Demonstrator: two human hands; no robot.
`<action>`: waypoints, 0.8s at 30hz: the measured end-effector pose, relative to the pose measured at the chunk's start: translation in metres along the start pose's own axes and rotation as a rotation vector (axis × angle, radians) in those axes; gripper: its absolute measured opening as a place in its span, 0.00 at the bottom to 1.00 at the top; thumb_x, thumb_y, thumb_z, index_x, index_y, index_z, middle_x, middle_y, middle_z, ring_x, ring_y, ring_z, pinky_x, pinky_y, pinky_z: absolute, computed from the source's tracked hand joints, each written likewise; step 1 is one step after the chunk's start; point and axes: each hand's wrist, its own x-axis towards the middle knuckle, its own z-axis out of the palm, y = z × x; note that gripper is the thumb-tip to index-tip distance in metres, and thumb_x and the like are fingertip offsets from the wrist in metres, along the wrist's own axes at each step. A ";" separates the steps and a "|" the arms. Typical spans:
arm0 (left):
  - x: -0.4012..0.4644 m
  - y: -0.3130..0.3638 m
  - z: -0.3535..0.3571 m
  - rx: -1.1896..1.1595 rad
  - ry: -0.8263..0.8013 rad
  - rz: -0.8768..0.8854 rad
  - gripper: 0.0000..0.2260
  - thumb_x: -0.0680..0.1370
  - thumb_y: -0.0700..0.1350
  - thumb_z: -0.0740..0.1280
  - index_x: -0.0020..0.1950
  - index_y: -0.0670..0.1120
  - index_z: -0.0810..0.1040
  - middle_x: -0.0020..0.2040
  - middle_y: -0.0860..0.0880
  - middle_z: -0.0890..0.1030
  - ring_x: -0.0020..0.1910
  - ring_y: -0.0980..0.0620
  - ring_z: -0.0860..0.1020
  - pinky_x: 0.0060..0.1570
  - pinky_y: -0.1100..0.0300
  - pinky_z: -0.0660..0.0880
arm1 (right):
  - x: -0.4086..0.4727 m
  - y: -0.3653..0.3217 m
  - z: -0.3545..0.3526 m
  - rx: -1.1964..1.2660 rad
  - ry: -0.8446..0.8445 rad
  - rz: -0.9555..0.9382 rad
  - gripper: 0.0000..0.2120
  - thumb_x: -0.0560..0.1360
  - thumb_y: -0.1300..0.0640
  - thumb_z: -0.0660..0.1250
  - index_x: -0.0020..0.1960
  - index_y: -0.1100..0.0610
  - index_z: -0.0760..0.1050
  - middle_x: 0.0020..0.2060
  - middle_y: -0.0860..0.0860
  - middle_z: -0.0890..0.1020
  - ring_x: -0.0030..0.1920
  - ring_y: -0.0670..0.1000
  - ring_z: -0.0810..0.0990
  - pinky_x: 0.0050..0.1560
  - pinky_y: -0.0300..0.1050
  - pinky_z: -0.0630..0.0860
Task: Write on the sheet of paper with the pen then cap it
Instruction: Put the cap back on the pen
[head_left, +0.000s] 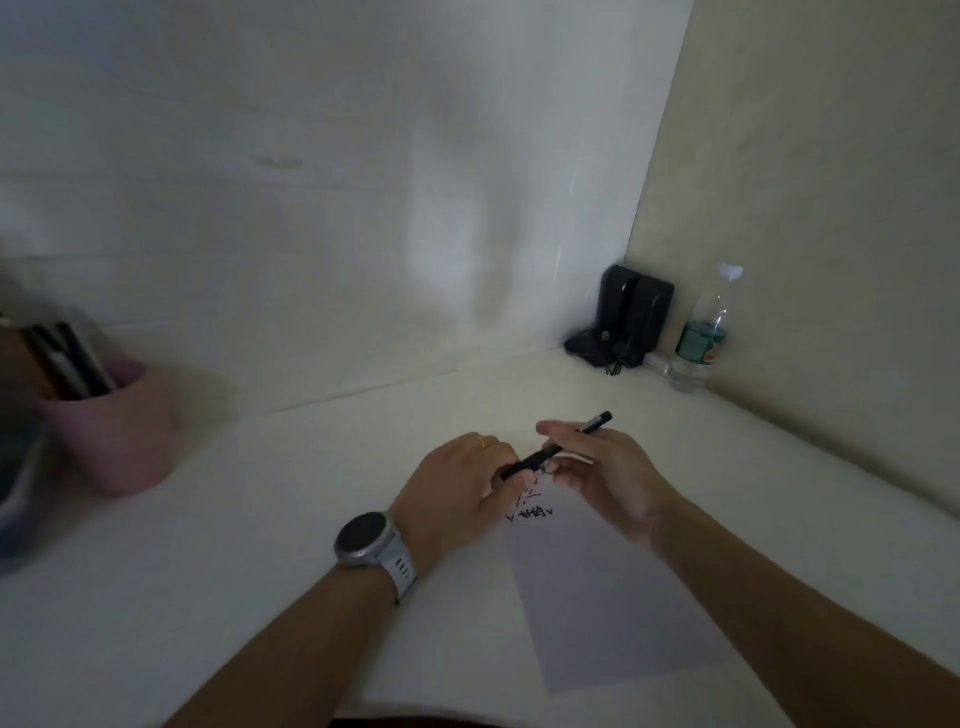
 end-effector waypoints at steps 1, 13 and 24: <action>-0.002 0.004 -0.012 -0.019 0.035 -0.027 0.14 0.80 0.54 0.60 0.44 0.47 0.78 0.36 0.53 0.76 0.37 0.53 0.73 0.38 0.59 0.69 | -0.004 -0.010 0.007 0.028 -0.006 -0.048 0.12 0.79 0.67 0.66 0.60 0.70 0.79 0.43 0.60 0.81 0.39 0.53 0.79 0.42 0.42 0.79; -0.178 -0.022 -0.129 -0.064 0.277 -0.444 0.14 0.80 0.59 0.59 0.38 0.54 0.72 0.33 0.54 0.76 0.35 0.55 0.76 0.37 0.56 0.74 | -0.061 0.064 0.218 -0.279 -0.003 -0.322 0.24 0.74 0.60 0.75 0.65 0.44 0.71 0.42 0.57 0.88 0.41 0.53 0.88 0.55 0.53 0.83; -0.240 -0.113 -0.166 0.228 0.207 -0.562 0.07 0.75 0.49 0.61 0.46 0.49 0.78 0.45 0.51 0.78 0.48 0.51 0.74 0.51 0.56 0.72 | 0.007 0.035 0.393 -0.617 -0.002 -1.069 0.24 0.78 0.61 0.66 0.71 0.47 0.64 0.46 0.53 0.86 0.43 0.53 0.86 0.45 0.50 0.81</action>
